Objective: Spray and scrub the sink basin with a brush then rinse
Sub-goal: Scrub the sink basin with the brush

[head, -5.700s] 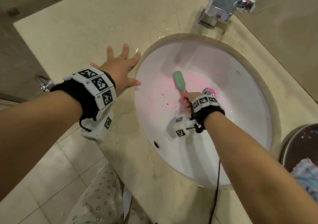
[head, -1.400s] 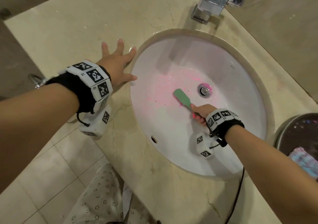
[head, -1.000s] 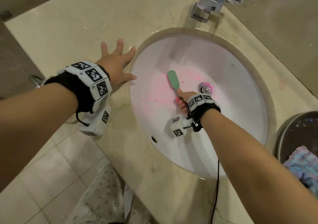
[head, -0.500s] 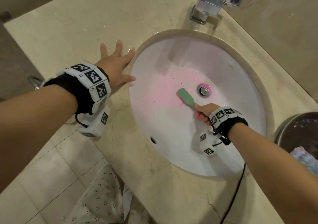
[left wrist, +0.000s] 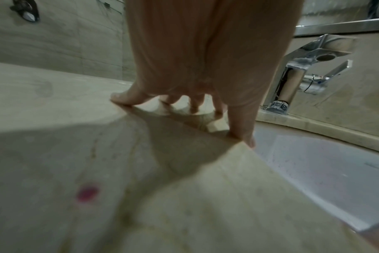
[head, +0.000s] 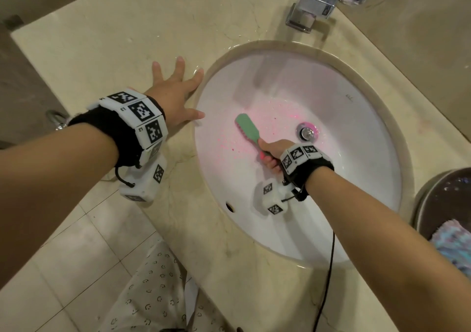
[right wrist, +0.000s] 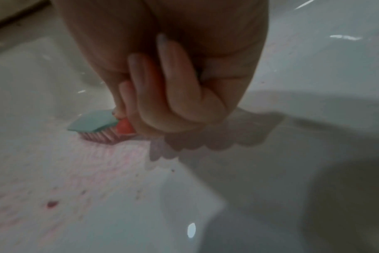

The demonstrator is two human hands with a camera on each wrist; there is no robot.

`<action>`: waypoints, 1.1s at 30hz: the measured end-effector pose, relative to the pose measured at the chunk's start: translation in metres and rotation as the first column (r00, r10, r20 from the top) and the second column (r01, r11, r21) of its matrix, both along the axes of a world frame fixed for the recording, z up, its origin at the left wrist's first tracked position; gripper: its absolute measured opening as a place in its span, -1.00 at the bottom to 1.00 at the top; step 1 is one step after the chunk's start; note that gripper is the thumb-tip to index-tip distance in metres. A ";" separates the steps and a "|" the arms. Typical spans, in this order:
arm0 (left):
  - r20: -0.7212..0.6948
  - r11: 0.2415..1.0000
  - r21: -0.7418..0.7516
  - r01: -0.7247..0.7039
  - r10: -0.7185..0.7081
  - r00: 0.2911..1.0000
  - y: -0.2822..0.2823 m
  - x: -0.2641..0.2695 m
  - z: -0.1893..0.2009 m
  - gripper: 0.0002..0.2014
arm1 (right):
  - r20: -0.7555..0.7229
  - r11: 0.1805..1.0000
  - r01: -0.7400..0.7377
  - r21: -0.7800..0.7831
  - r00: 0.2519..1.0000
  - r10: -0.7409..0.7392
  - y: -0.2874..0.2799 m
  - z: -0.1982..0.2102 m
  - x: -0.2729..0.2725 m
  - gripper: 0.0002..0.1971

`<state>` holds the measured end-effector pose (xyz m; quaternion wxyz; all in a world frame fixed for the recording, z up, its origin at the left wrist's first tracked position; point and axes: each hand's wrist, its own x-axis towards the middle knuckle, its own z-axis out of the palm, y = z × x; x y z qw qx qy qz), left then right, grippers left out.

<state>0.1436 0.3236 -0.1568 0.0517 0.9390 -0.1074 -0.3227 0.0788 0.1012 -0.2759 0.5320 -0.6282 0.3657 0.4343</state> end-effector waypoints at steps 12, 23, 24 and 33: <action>-0.004 1.000 0.007 0.000 0.000 1.000 0.002 0.002 -0.002 -0.19 | -0.032 0.950 -0.101 -0.296 0.995 0.096 -0.044 0.001 -0.020 -0.48; -0.011 1.000 -0.004 -0.006 0.006 1.000 0.000 0.001 0.000 -0.20 | -0.148 0.961 -0.249 0.120 0.953 0.265 0.001 0.002 -0.029 -0.51; -0.009 1.000 -0.003 -0.002 0.002 1.000 0.000 0.001 0.000 -0.20 | -0.146 0.953 -0.290 0.083 0.943 0.300 -0.010 0.003 -0.033 -0.51; -0.001 1.000 0.008 0.015 -0.015 1.000 -0.001 0.000 0.000 -0.19 | 0.012 0.944 -0.149 -0.293 0.987 0.160 -0.035 0.009 -0.021 -0.54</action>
